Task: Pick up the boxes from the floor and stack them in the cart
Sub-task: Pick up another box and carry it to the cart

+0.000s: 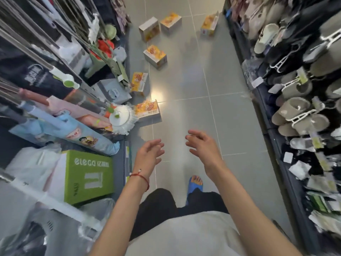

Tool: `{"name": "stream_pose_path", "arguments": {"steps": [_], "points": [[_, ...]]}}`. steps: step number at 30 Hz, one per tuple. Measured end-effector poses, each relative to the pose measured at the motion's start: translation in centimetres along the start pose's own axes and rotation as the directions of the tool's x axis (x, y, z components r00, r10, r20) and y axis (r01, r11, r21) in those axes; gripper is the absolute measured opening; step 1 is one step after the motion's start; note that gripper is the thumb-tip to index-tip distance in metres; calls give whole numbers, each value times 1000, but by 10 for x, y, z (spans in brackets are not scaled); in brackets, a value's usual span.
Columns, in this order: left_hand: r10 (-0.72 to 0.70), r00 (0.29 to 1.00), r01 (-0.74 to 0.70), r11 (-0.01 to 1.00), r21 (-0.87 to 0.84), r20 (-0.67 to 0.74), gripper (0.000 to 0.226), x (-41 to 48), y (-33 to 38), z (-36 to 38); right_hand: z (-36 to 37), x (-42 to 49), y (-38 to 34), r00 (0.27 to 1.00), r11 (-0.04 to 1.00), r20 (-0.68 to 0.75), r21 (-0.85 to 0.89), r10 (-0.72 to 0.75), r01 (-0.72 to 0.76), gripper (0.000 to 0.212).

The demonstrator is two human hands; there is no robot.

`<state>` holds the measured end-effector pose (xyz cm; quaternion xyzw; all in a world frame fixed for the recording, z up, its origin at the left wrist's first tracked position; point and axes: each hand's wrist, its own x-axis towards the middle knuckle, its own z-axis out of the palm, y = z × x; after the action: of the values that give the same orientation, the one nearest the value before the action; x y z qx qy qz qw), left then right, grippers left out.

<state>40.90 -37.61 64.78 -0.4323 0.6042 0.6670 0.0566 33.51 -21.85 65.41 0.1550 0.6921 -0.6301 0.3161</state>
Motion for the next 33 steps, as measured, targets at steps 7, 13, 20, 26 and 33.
{"name": "stream_pose_path", "arguments": {"steps": [7, 13, 20, 26, 33], "points": [[-82, 994, 73, 991, -115, -74, 17, 84, 55, 4, 27, 103, -62, 994, 991, 57, -93, 98, -93, 29], [-159, 984, 145, 976, -161, -80, 16, 197, 104, -24, 85, 203, -105, 987, 977, 71, -170, 142, -128, 30], [-265, 962, 253, 957, -141, -72, 14, 310, 155, -60, 147, 292, -151, 972, 946, 23, -235, 236, -224, 31], [-354, 929, 338, 931, -141, -111, 19, 389, 179, -67, 177, 363, -174, 939, 909, -14, -247, 344, -337, 30], [-479, 858, 437, 871, -225, -187, 17, 482, 168, -41, 195, 469, -190, 853, 845, 40, -165, 520, -508, 8]]}}
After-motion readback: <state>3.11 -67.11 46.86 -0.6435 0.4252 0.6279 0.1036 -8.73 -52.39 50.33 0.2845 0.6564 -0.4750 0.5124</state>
